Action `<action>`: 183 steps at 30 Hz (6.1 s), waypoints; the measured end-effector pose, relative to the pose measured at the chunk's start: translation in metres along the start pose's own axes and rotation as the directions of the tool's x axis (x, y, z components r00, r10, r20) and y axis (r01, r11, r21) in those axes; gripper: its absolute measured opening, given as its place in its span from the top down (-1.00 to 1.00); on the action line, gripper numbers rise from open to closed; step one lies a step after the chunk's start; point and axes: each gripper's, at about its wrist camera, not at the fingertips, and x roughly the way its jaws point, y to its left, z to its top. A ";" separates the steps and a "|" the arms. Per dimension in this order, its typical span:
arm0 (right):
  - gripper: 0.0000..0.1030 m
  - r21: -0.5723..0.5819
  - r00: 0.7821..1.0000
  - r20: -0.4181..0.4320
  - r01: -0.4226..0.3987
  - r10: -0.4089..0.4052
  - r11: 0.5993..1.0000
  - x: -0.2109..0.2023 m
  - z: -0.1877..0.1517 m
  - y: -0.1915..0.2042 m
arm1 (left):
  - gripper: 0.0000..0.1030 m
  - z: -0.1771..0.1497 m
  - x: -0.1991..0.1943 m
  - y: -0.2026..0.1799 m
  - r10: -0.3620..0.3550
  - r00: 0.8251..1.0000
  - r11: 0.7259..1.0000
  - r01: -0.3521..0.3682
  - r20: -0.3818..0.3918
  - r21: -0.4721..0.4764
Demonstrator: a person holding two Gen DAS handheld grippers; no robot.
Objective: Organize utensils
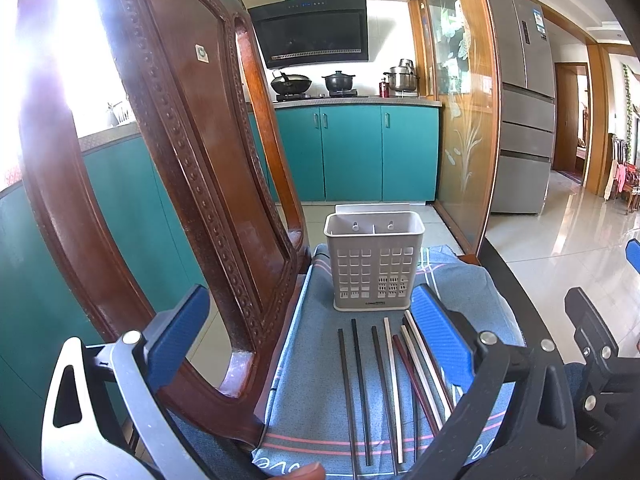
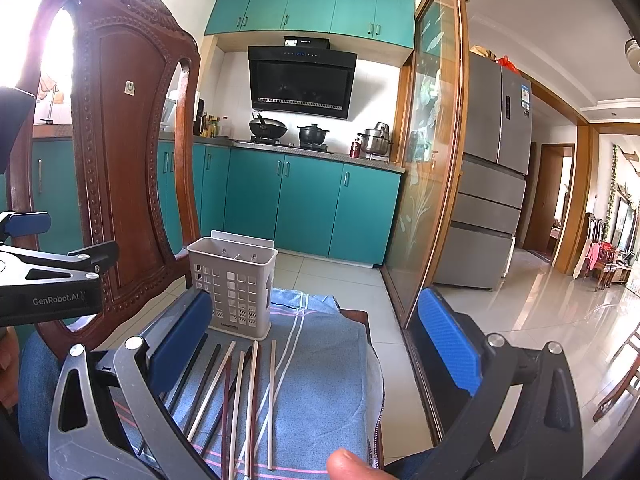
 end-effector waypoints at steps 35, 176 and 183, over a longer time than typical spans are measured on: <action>-0.95 -0.022 1.000 -0.022 0.002 -0.002 1.000 0.012 -0.003 0.005 | -0.94 0.000 0.009 -0.002 0.002 1.000 1.000 -0.002 -0.032 -0.001; 0.09 0.169 0.940 -0.201 -0.242 0.274 0.955 0.150 -0.028 -0.040 | -0.08 0.029 0.141 0.003 -0.168 0.986 0.986 0.168 -0.020 -0.015; 0.09 0.135 0.761 -0.596 -0.218 0.255 0.967 0.209 -0.126 0.004 | -0.08 -0.055 0.172 -0.007 -0.192 0.924 0.978 0.207 -0.330 0.009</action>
